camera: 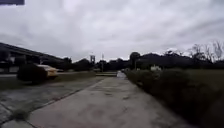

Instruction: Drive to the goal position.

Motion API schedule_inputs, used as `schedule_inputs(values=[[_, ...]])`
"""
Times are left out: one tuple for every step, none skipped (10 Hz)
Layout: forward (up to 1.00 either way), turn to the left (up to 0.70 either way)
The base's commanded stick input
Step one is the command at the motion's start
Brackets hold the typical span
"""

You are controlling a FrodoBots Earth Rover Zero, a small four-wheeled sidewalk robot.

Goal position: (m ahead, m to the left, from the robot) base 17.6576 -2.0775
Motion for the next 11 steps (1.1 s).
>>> schedule_inputs(values=[[0.5, 0.0], [0.5, 0.0], [0.5, 0.0], [0.5, 0.0], [0.5, 0.0], [0.5, 0.0], [0.5, 0.0], [0.5, 0.0], [0.5, 0.0], [0.5, 0.0], [0.5, 0.0]])
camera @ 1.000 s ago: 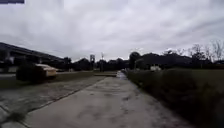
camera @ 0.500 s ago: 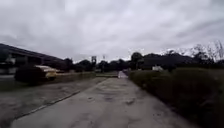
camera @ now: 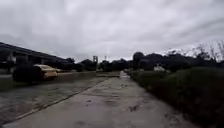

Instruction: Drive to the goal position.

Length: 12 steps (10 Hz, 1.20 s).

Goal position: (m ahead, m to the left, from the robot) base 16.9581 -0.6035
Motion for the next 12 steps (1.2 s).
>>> schedule_inputs(values=[[0.5, 0.0], [0.5, -0.12], [0.5, -0.5], [0.5, -0.5], [0.5, -0.17], [0.5, 0.0], [0.5, 0.0], [0.5, 0.0], [0.5, 0.0], [0.5, 0.0], [0.5, 0.0], [0.5, 0.0]])
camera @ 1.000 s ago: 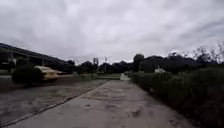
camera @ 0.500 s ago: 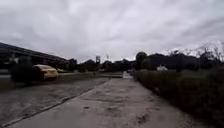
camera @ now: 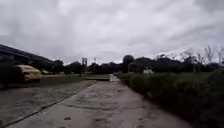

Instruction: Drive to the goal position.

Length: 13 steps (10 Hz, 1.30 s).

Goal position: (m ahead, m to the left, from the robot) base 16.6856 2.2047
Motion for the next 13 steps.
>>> schedule_inputs(values=[[0.5, 0.0], [0.5, 0.0], [0.5, 0.0], [0.5, 0.0], [0.5, 0.0], [0.5, 0.0], [0.5, 0.0], [0.5, 0.0], [0.5, 0.0], [0.5, 0.0], [0.5, 0.0], [0.5, 0.0], [0.5, 0.0]])
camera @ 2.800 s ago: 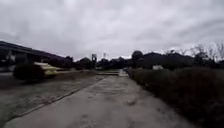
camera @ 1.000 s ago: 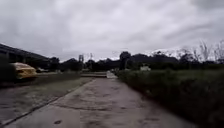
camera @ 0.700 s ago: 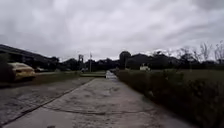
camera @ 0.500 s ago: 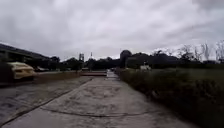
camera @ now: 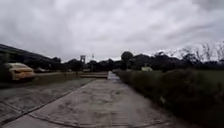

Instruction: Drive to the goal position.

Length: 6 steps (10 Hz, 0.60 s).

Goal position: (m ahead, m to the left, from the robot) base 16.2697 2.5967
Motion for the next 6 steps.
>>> schedule_inputs(values=[[0.5, 0.0], [0.5, 0.0], [0.5, 0.0], [0.5, 0.0], [0.5, 0.0], [0.5, 0.0]])
